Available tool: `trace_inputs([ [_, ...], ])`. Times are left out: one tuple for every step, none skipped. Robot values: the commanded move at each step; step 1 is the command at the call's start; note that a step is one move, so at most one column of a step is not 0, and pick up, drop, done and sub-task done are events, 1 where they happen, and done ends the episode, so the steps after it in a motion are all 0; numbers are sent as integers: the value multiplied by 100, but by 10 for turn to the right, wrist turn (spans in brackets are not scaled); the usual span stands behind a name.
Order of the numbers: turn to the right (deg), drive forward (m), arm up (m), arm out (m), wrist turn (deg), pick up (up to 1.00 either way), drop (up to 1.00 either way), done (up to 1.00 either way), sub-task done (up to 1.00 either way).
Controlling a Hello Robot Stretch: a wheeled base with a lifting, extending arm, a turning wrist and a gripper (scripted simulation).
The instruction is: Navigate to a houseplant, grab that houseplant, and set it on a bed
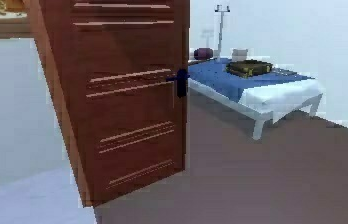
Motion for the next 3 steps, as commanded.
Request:
trace_inputs([
  [-450, 0, 0, 0, 0, 0, 0, 0, 0],
  [-150, 0, 0, 0, 0, 0, 0, 0, 0],
  [0, 100, 0, 0, 0, 0, 0, 0, 0],
])
